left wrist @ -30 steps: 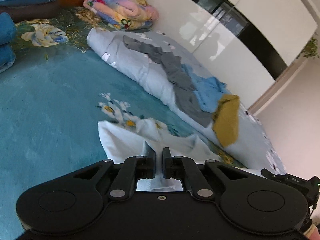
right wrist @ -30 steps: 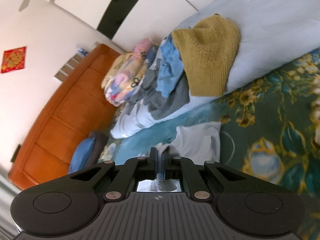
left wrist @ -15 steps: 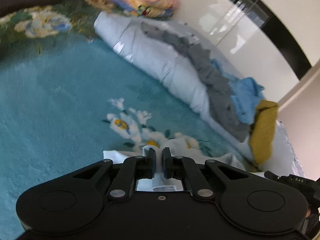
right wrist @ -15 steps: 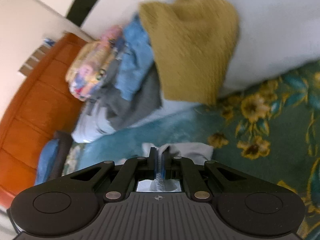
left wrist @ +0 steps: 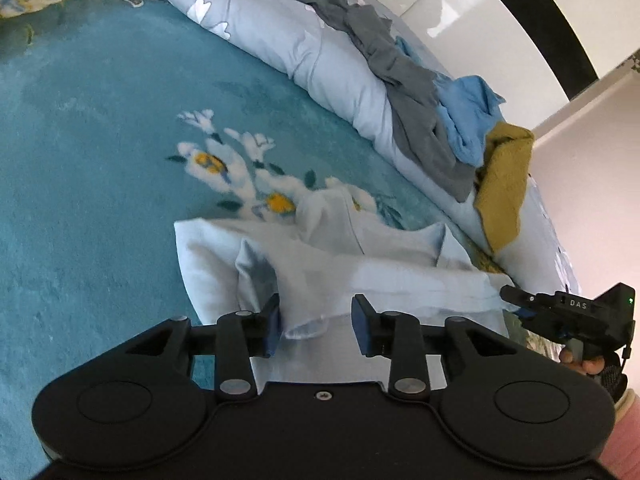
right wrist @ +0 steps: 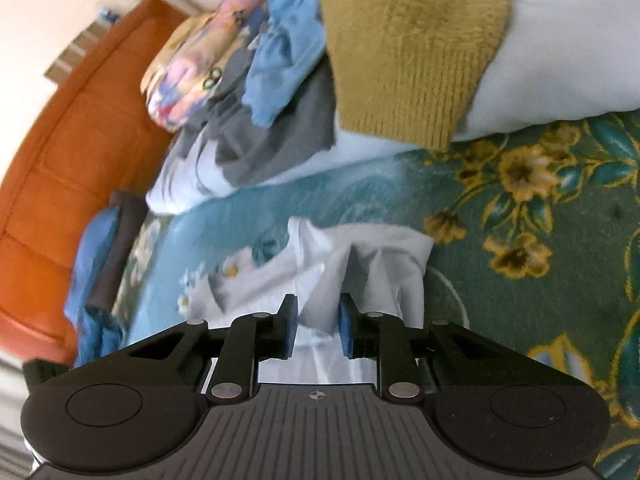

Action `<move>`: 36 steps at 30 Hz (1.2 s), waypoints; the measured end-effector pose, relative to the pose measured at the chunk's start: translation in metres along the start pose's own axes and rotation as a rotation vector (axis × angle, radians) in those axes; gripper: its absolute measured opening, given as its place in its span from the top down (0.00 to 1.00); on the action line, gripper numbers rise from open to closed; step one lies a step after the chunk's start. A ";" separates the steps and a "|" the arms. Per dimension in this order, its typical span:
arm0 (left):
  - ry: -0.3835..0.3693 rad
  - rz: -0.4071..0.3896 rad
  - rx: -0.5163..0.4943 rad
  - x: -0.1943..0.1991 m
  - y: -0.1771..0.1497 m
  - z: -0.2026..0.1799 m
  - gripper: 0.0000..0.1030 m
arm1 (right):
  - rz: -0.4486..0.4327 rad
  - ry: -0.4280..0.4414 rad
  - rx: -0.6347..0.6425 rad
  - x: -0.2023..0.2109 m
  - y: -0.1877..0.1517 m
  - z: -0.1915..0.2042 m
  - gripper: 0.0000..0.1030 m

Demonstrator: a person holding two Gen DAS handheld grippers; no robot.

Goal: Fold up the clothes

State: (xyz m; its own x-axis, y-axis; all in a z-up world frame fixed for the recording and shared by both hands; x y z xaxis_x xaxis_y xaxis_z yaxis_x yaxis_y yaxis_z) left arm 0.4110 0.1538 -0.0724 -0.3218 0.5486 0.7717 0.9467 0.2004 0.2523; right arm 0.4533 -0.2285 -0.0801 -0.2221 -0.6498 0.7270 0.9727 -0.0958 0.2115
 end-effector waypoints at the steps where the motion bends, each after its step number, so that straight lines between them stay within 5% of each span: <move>1: -0.008 -0.003 0.004 0.001 -0.001 0.001 0.85 | -0.006 0.007 0.012 0.002 -0.001 0.002 0.92; 2: -0.013 -0.004 0.010 0.002 0.000 0.001 0.97 | -0.008 0.026 0.012 0.003 -0.001 0.002 0.92; 8: -0.064 -0.130 0.103 0.017 0.021 0.008 0.98 | -0.115 0.082 -0.066 0.009 0.023 0.002 0.94; 13: 0.025 -0.199 0.092 0.015 0.038 0.008 0.97 | -0.193 0.025 -0.145 0.004 0.046 -0.008 0.94; 20: 0.056 -0.253 0.172 0.013 0.049 0.019 0.78 | -0.209 -0.028 -0.207 -0.014 0.055 -0.023 0.90; 25: 0.085 -0.273 0.143 0.029 0.047 0.020 0.70 | -0.274 -0.038 -0.185 0.004 0.056 -0.021 0.67; 30: 0.070 -0.268 0.174 0.041 0.030 0.019 0.67 | -0.298 -0.041 -0.175 0.029 0.046 -0.016 0.66; 36: 0.108 -0.287 0.159 0.062 -0.025 0.006 0.65 | -0.274 -0.041 -0.142 0.062 -0.019 -0.022 0.62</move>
State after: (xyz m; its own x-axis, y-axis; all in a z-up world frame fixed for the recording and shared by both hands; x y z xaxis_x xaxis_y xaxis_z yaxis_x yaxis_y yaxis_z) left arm 0.3670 0.1876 -0.0348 -0.5634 0.3639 0.7417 0.8005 0.4627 0.3810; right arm 0.4225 -0.2834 -0.0535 -0.4768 -0.5548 0.6818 0.8755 -0.3694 0.3117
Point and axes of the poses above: each gripper's, at about its wrist camera, not at the fingertips, and x roughly against the way its jaws point, z to its left, y to its top, the point moved 6 cm from there along -x, roughly the way its jaws point, and after that the axes turned 15 degrees about z, right-handed, at the moved point
